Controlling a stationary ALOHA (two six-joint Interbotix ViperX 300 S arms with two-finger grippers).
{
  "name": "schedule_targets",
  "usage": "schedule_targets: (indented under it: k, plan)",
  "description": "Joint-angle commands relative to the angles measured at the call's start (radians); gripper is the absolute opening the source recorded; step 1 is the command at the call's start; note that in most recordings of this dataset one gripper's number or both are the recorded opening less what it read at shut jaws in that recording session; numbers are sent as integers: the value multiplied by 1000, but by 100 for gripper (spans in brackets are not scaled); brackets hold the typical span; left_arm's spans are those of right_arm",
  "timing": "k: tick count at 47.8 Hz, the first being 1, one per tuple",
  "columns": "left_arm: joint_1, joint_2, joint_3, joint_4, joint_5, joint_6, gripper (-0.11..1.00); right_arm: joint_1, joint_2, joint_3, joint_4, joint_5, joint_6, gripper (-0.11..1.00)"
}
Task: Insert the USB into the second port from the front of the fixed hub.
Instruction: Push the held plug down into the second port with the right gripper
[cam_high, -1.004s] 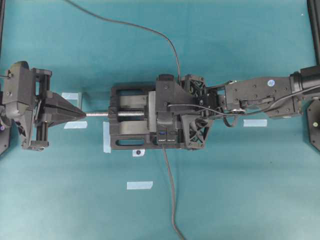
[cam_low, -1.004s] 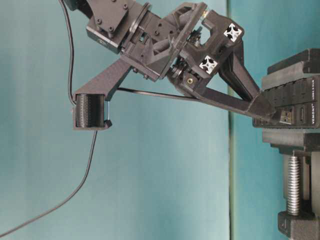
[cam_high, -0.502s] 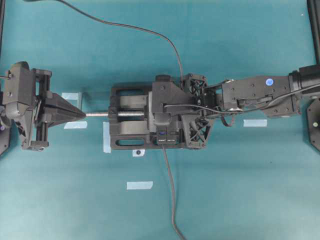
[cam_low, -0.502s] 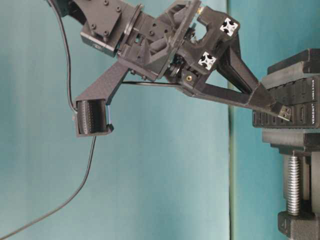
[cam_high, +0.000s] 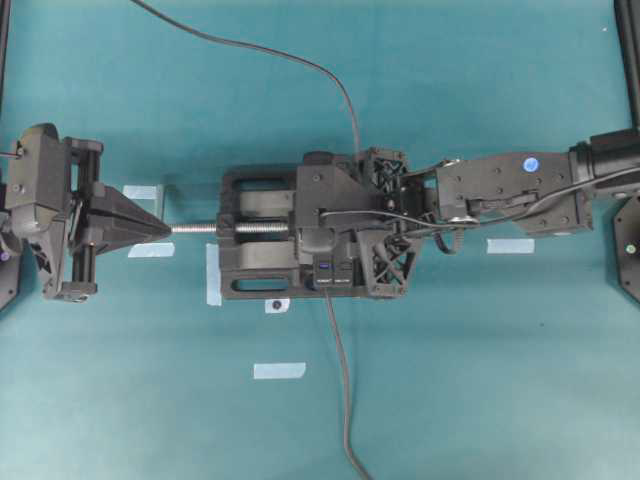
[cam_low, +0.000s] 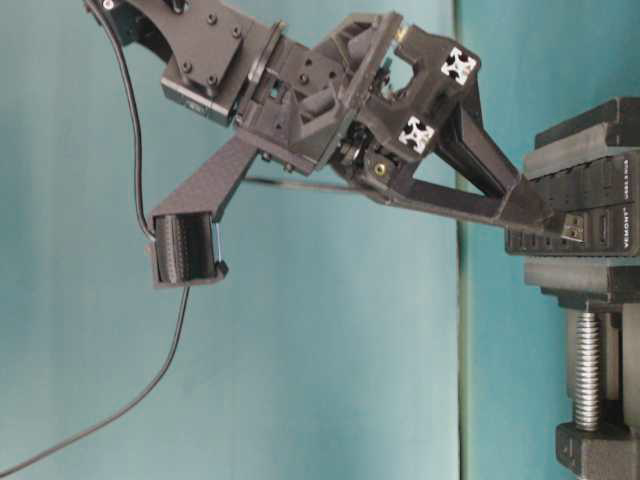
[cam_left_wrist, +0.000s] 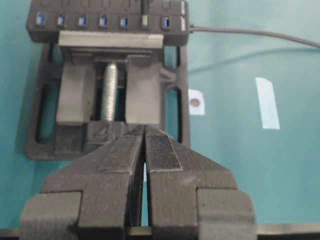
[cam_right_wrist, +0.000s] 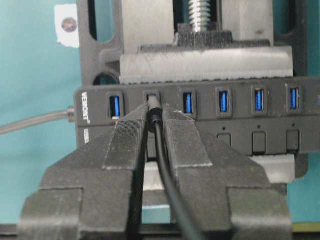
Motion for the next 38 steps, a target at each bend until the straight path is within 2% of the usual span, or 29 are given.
schedule_targets:
  k: [1, 38]
  plan:
    - [0, -2, -9, 2, -9, -2, 0, -2, -8, -26, -3, 9, -15, 5]
    - [0, -2, -9, 0, -9, -2, 0, 3, 40, -32, -2, 28, -25, 5]
